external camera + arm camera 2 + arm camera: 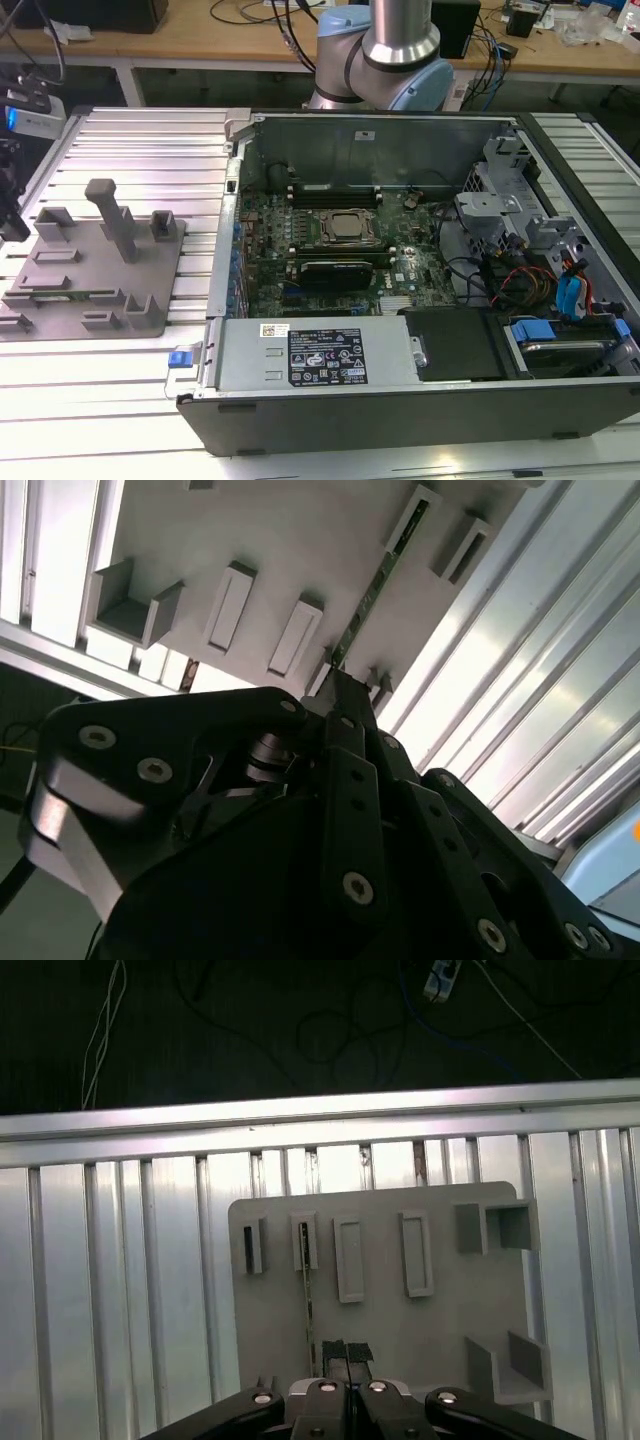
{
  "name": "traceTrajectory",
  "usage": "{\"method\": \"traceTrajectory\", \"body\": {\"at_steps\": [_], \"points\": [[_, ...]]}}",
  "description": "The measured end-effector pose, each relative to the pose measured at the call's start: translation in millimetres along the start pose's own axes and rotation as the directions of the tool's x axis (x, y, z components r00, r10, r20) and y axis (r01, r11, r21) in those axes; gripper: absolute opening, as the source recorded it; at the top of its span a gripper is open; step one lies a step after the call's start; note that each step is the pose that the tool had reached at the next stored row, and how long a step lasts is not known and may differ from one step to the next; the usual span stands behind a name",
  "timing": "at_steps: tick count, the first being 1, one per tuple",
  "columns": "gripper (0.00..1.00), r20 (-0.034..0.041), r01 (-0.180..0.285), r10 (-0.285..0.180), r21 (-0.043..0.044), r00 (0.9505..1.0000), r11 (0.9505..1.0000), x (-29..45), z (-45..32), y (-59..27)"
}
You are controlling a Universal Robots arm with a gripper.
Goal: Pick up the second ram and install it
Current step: 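Pick up the second ram and move it above second insertion slot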
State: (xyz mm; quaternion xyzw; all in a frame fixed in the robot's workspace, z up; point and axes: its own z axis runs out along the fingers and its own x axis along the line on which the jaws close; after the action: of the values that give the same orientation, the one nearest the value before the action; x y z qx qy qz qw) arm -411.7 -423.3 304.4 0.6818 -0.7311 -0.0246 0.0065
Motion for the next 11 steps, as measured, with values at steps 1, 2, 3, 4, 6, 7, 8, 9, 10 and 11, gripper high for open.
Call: {"method": "traceTrajectory", "body": {"at_steps": [1,2,3,4,6,7,8,9,10,11], "points": [[0.08,0.0000,0.000,0.000,0.0001,1.0000,1.0000,0.0,0.4,0.0],[0.08,0.0000,0.000,0.000,0.0000,1.0000,1.0000,0.0,0.8,0.0],[0.08,0.0001,0.000,0.000,0.0001,1.0000,1.0000,0.0,1.5,-0.1],[0.08,0.0001,0.000,0.000,0.0001,1.0000,1.0000,0.0,2.2,-0.1],[0.08,0.0000,0.000,0.000,0.0000,1.0000,1.0000,0.1,3.1,-0.2],[0.08,0.0000,0.000,0.000,0.0000,1.0000,1.0000,0.1,3.5,-0.2],[0.08,0.0000,0.000,0.000,0.0000,1.0000,1.0000,0.1,4.0,-0.2],[0.08,0.0000,0.000,0.000,0.0000,1.0000,1.0000,0.1,4.6,-0.2],[0.08,0.0000,0.000,0.000,0.0000,1.0000,1.0000,0.1,5.2,-0.3],[0.08,0.0000,0.000,0.000,0.0000,1.0000,1.0000,0.1,5.8,-0.3]]}}
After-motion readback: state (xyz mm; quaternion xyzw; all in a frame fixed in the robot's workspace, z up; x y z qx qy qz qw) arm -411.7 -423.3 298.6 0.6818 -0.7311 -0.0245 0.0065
